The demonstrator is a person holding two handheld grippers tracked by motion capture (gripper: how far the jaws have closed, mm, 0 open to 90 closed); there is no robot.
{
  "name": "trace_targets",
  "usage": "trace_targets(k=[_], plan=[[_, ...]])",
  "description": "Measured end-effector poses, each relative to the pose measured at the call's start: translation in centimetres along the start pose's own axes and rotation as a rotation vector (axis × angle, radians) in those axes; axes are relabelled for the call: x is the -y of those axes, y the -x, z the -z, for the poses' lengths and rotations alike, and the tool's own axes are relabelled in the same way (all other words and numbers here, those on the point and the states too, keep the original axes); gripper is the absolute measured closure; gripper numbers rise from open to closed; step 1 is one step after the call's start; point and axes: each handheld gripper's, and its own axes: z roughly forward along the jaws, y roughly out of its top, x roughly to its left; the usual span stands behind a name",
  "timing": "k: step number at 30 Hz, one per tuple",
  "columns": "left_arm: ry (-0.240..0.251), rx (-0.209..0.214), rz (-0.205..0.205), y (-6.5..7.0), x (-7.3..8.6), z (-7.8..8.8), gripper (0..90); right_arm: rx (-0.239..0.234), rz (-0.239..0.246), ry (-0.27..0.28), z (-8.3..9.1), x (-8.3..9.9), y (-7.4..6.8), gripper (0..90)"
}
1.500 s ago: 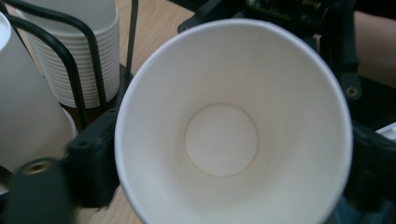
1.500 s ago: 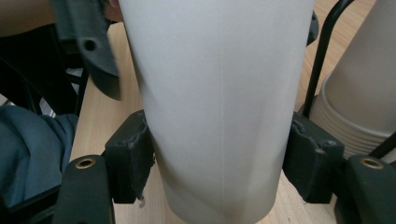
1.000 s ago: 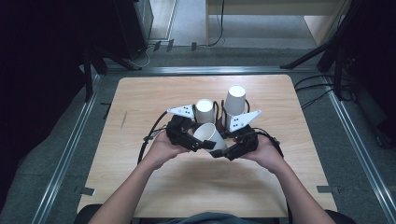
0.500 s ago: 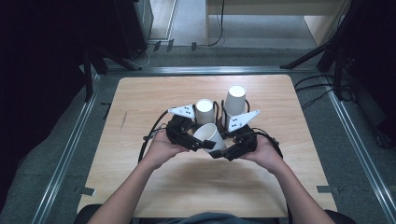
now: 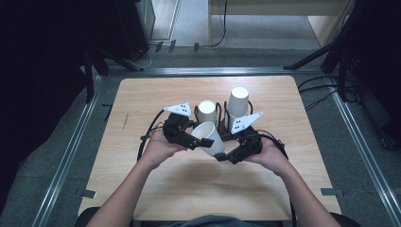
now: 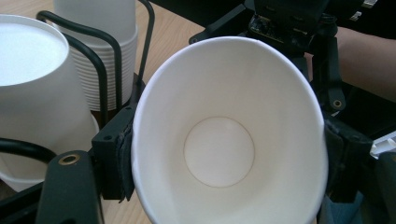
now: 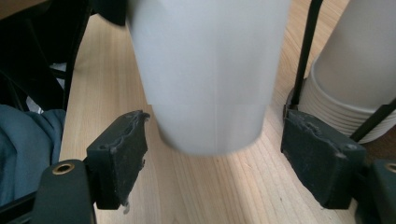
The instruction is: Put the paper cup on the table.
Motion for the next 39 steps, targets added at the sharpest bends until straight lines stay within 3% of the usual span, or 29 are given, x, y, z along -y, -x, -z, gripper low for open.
trace_targets(k=[7, 14, 28, 39], plan=[[-0.031, -0.037, -0.013, -0.2, 0.1, 0.8, 22.6, 0.015, 0.003, 0.000, 1.0, 0.3, 0.0, 22.6], [-0.071, -0.040, -0.010, -0.6, 0.4, 1.7, 22.5, 0.048, -0.009, 0.015, 2.3, 0.8, 0.4, 22.6], [-0.074, -0.079, -0.028, -0.7, 1.4, 3.9, 22.5, 0.074, -0.013, 0.022, 3.8, 1.2, 1.4, 22.6], [-0.080, -0.141, 0.003, -1.3, 2.6, 6.2, 22.4, 0.073, -0.013, 0.040, 4.7, 0.9, 2.5, 22.7]])
